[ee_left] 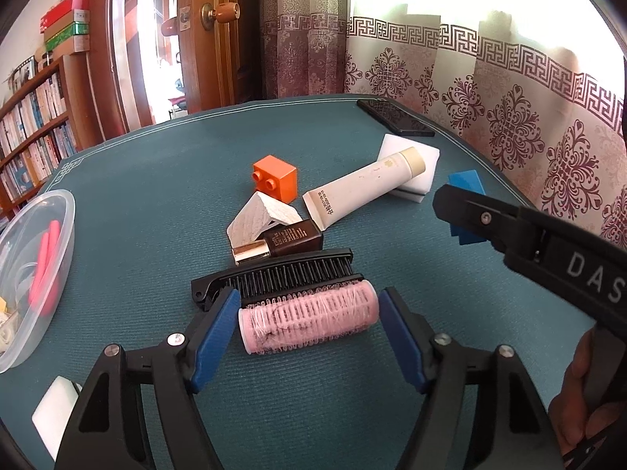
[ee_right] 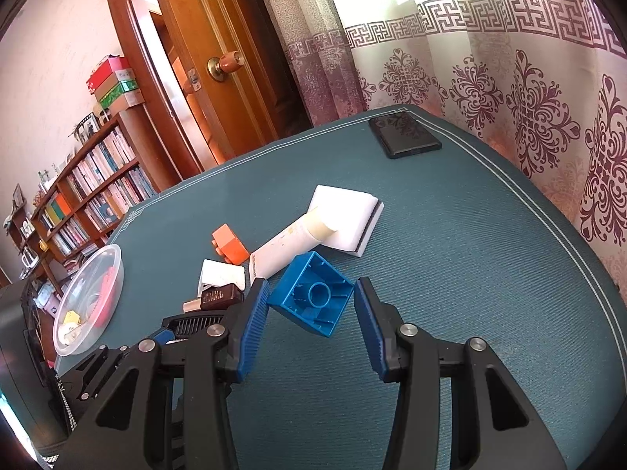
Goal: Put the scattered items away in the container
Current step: 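Grasp the blue toy block with the right tool while the left tool grasps the pink hair roller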
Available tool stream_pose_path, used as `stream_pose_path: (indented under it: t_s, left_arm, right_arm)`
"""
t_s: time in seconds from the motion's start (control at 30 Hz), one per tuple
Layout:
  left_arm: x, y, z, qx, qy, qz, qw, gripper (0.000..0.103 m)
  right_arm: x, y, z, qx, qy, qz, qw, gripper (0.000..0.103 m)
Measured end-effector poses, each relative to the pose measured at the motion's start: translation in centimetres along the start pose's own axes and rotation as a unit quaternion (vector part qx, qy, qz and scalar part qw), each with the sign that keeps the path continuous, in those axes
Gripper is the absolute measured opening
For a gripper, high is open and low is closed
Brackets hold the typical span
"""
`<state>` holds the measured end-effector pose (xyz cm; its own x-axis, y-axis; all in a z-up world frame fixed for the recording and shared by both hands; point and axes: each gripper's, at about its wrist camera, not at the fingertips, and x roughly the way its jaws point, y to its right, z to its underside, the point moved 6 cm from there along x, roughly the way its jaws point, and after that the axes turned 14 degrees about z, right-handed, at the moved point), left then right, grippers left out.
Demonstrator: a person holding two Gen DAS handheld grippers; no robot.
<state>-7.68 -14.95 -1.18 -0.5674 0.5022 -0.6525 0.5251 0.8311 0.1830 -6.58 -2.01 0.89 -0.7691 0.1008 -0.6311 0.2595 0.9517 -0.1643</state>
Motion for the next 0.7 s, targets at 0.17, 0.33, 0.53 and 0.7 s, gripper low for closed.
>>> stream_pose_path:
  t_s: [0.17,0.33,0.53,0.7]
  left_arm:
    - [-0.6,-0.3,0.0,0.000,0.012,-0.008,0.9999,0.077]
    - [-1.5,-0.3,-0.2,0.016,0.027,-0.026,0.9992,0.077]
    - [-2.5,-0.9,-0.5,0.010,0.042,-0.032,0.9986,0.077]
    - [-3.8,-1.8,-1.1,-0.001,0.060,-0.038,0.9975,0.077]
  right_arm:
    - [0.0,0.0,0.0,-0.001,0.004,0.001,1.000,0.049]
    - [0.1,-0.4,0.2,-0.008,0.006,0.002,1.000,0.049]
    - [0.0,-0.6,0.3,-0.012,0.013,0.003,1.000,0.049]
    - [0.1,-1.0,0.5,-0.019,0.016,0.006,1.000,0.048]
